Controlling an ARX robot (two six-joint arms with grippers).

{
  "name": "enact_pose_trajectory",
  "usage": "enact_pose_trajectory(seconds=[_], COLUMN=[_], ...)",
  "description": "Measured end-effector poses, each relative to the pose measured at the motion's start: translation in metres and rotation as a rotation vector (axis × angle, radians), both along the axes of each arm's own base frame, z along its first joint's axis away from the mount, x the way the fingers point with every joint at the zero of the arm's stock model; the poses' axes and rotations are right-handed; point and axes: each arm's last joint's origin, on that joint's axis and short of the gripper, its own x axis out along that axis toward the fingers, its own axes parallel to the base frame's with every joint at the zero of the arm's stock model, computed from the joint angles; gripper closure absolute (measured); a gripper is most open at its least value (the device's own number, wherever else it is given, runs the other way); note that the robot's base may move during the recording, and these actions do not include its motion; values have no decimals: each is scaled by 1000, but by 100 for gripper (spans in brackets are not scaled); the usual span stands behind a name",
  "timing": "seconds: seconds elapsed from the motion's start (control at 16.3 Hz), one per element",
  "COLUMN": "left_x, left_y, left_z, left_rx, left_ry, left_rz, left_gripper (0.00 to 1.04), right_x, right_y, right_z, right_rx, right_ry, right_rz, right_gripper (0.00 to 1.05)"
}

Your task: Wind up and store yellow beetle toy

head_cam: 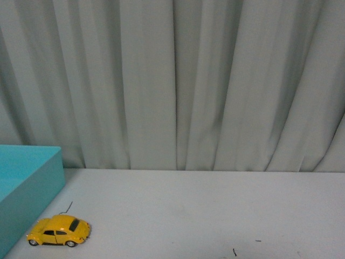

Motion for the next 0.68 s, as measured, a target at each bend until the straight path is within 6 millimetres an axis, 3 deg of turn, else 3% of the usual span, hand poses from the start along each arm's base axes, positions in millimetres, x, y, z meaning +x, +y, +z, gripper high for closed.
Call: enact_pose_trajectory(seconds=[0.49, 0.55, 0.61, 0.68], left_x=[0, -1, 1, 2], left_y=[0, 0, 0, 3], left_z=[0, -2, 1, 4], left_rx=[0, -29, -161, -301], left_ry=[0, 74, 333, 437], left_rz=[0, 9, 56, 119], left_gripper=[7, 7, 7, 7], right_x=[0, 0, 0, 0], right_y=[0, 0, 0, 0], right_z=[0, 0, 0, 0], right_rx=[0, 0, 0, 0], right_ry=[0, 0, 0, -1], right_rz=[0, 0, -1, 0], right_gripper=[7, 7, 7, 7])
